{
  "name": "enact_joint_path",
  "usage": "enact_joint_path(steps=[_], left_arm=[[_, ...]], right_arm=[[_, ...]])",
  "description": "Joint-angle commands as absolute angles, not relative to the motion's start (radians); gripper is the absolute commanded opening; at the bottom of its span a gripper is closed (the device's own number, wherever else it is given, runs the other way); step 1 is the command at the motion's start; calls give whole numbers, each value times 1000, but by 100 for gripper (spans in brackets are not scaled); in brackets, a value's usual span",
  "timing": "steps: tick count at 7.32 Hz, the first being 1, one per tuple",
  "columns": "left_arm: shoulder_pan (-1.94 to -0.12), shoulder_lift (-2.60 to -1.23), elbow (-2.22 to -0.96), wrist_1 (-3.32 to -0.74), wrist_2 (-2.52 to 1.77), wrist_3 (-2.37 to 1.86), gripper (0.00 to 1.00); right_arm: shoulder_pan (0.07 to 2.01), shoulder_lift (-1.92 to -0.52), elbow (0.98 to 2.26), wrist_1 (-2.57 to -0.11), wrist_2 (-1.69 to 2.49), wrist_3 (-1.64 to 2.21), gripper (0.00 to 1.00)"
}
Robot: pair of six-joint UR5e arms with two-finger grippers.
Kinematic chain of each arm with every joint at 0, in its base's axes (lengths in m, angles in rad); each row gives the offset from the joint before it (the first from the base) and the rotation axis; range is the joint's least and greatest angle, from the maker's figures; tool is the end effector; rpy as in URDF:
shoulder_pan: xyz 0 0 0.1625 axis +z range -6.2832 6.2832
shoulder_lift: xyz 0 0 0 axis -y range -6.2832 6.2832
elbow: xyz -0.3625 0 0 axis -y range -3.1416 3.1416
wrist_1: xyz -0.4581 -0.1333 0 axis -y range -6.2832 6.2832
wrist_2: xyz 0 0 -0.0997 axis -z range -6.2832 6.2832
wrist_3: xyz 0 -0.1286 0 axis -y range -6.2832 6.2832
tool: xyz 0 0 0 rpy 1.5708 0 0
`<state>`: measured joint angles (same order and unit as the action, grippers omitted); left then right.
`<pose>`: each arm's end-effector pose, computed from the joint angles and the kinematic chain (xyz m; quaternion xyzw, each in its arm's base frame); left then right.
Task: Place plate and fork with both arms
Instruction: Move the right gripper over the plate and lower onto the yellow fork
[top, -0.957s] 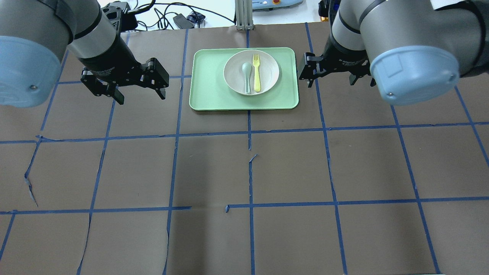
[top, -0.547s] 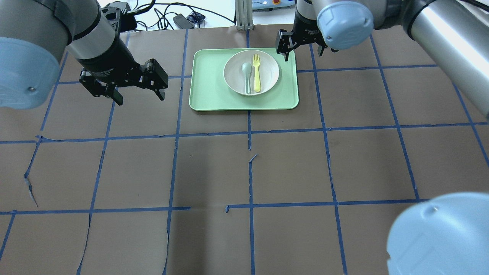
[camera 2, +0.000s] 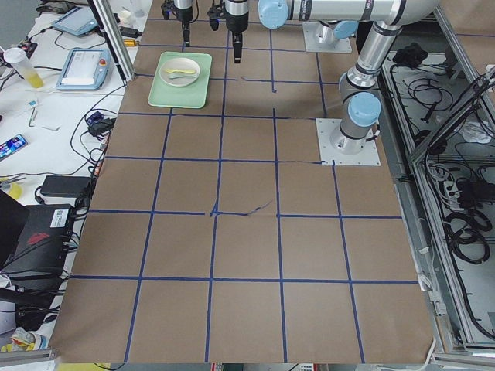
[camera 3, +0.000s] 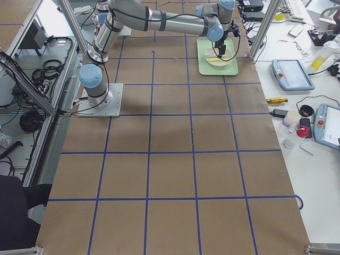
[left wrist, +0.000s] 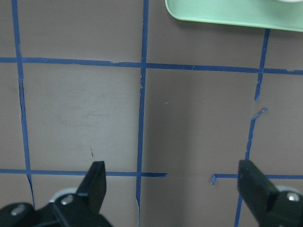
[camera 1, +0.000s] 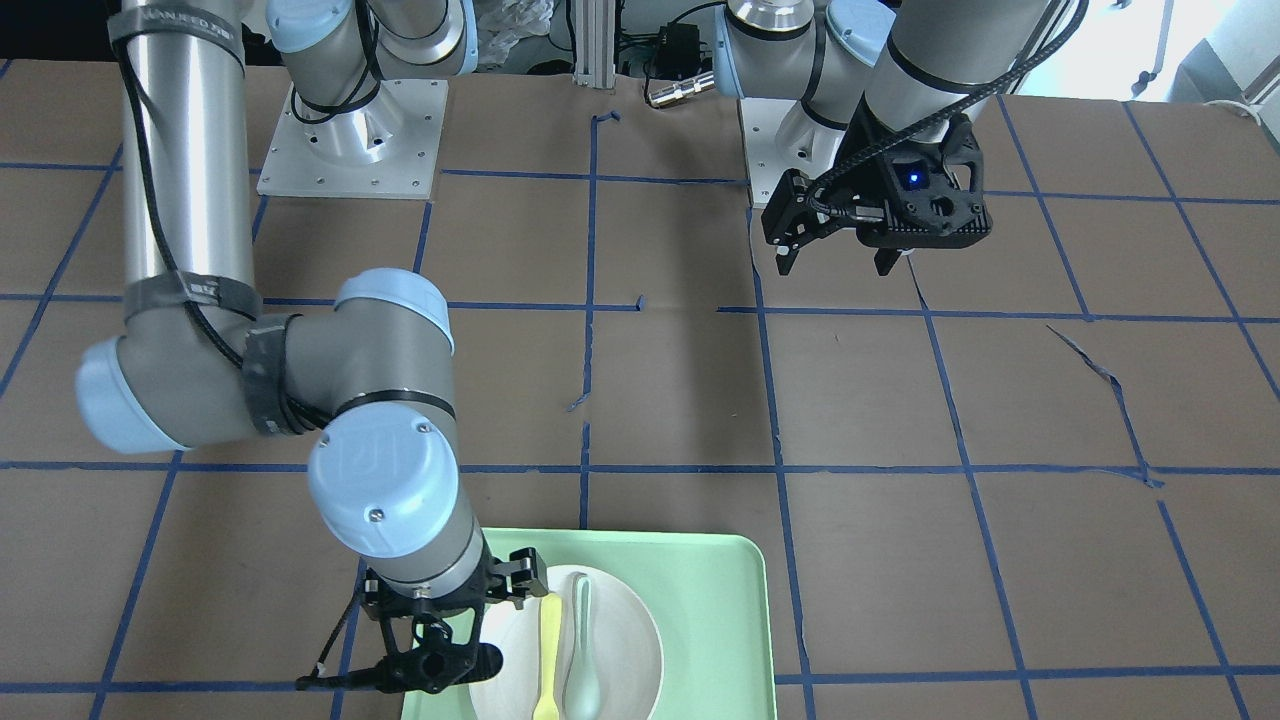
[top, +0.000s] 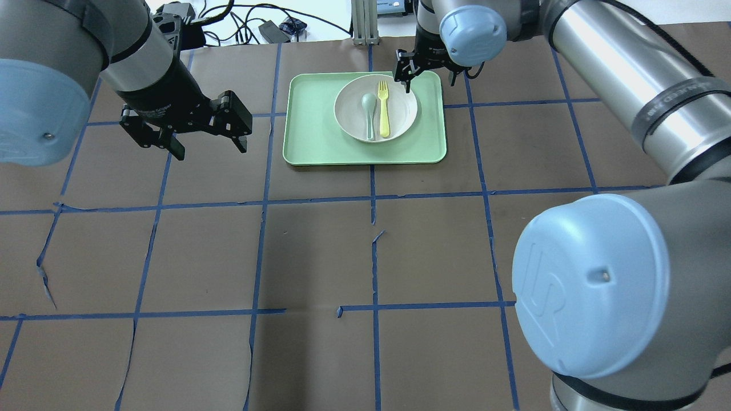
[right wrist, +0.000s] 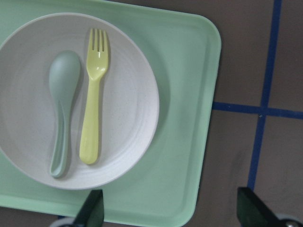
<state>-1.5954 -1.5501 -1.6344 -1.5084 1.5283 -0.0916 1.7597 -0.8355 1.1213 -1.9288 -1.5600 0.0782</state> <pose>-0.1523 -0.5488 0.3788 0.0333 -0.9992 0.0085 0.0218 0.2809 -0.7520 0.1811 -0.0555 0.9978 -0.0351 0.0102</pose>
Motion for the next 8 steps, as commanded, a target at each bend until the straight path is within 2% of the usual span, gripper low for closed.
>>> enact_joint_path(steps=[1,2,3,4,5,7,8], left_arm=[[-1595,-1554,-1637,-1508,1528,-92,100],[-1595,-1560,-1637,-1508,1529,-92,100],[-1595,-1563,-1637,-1508,1531,-92,100],[-1595,-1563,-1637,-1508,1529,-92,100],[-1595,-1565,-1637,-1508,1531,-92,100],[-1595,-1566,-1637,-1508,1531,-92,100],[-1595,-1566,-1637,-1508,1529,-92,100]], right_arm=[[1790,-708,1010,-1974,-1493,239,95],[1807,-684,993,-1976,-1494,250,93],[1809,-677,992,-1976,-1497,247,80],[1809,-675,992,-1976,-1499,242,77],[1809,-678,989,-1976,-1499,241,68],[1809,-683,991,-1976,-1503,222,66],[1809,-681,991,-1977,-1502,222,56]])
